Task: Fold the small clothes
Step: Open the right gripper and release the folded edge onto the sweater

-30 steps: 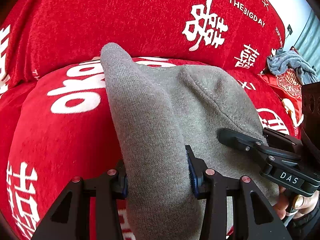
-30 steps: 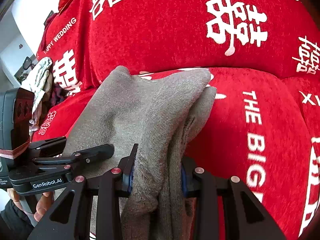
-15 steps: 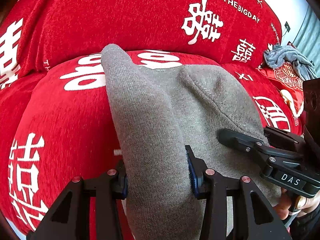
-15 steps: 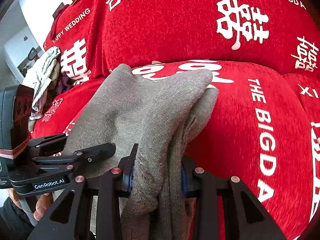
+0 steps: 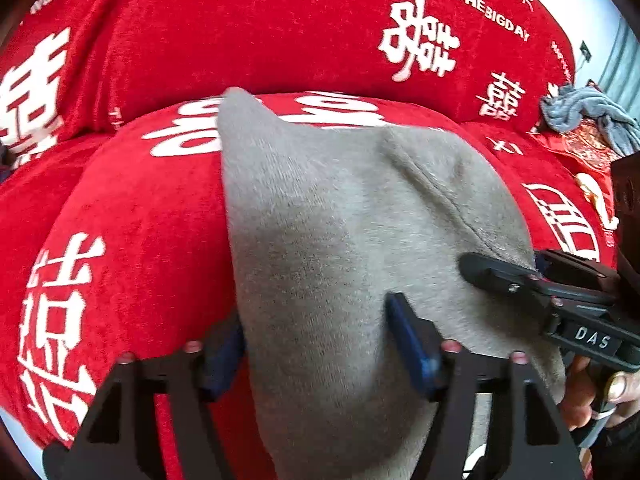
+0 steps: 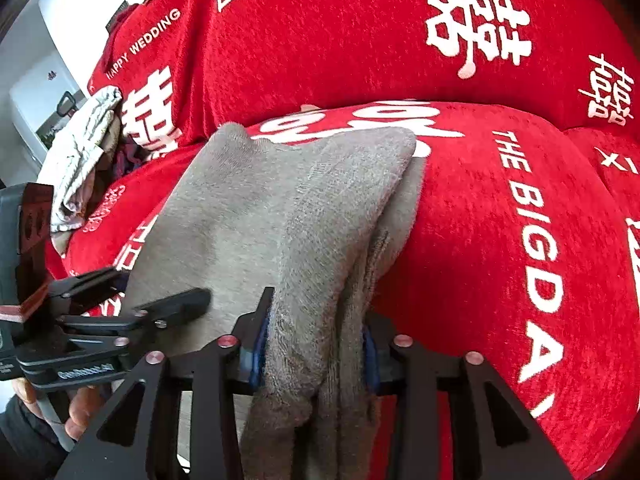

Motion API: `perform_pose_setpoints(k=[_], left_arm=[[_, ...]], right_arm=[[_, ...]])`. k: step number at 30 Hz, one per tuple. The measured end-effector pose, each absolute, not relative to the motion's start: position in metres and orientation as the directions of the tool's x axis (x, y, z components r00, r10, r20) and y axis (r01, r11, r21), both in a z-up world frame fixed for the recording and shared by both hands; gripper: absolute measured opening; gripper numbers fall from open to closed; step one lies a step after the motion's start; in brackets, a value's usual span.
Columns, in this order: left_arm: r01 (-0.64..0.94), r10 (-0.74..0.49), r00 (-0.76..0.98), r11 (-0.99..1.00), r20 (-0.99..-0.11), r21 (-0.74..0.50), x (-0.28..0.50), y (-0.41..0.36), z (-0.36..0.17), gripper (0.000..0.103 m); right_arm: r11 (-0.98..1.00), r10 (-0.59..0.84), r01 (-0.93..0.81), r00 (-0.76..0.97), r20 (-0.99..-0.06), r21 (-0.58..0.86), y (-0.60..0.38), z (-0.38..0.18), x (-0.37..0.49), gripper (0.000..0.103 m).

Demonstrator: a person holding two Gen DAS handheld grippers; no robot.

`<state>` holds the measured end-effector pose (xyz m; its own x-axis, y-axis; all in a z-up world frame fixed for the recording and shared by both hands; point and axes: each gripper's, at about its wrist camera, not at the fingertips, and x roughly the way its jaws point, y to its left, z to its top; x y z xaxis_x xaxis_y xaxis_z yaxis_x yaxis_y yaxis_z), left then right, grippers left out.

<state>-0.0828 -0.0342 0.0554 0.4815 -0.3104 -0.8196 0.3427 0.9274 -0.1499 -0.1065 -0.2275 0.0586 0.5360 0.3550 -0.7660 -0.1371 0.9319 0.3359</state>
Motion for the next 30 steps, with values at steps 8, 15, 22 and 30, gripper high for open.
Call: perform_pose_setpoints(k=[8,15,22,30], left_arm=[[0.252,-0.219,0.556,0.964,-0.802,-0.088,-0.059,-0.017,0.074,0.078],[0.247,-0.130,0.517,0.969,-0.846,0.002,-0.028,-0.031,0.050,0.078],[0.255,-0.123,0.561,0.966,-0.818,0.029,-0.057,-0.031,0.065,0.078],[0.256,-0.128,0.584,0.966,-0.801,0.033,-0.098,-0.022,0.059,0.078]], right_arm=[[0.956,0.294,-0.199,0.655,-0.696,0.217,-0.222,0.103,-0.110,0.055],[0.944,0.328,-0.195,0.509,-0.796,0.265,-0.211,0.062,-0.047,0.055],[0.959,0.272,-0.230,0.603,-0.750,0.164,-0.201,0.093,-0.090,0.056],[0.927,0.337,-0.340,0.580,-0.742,0.156,-0.183,0.086,-0.159,0.056]])
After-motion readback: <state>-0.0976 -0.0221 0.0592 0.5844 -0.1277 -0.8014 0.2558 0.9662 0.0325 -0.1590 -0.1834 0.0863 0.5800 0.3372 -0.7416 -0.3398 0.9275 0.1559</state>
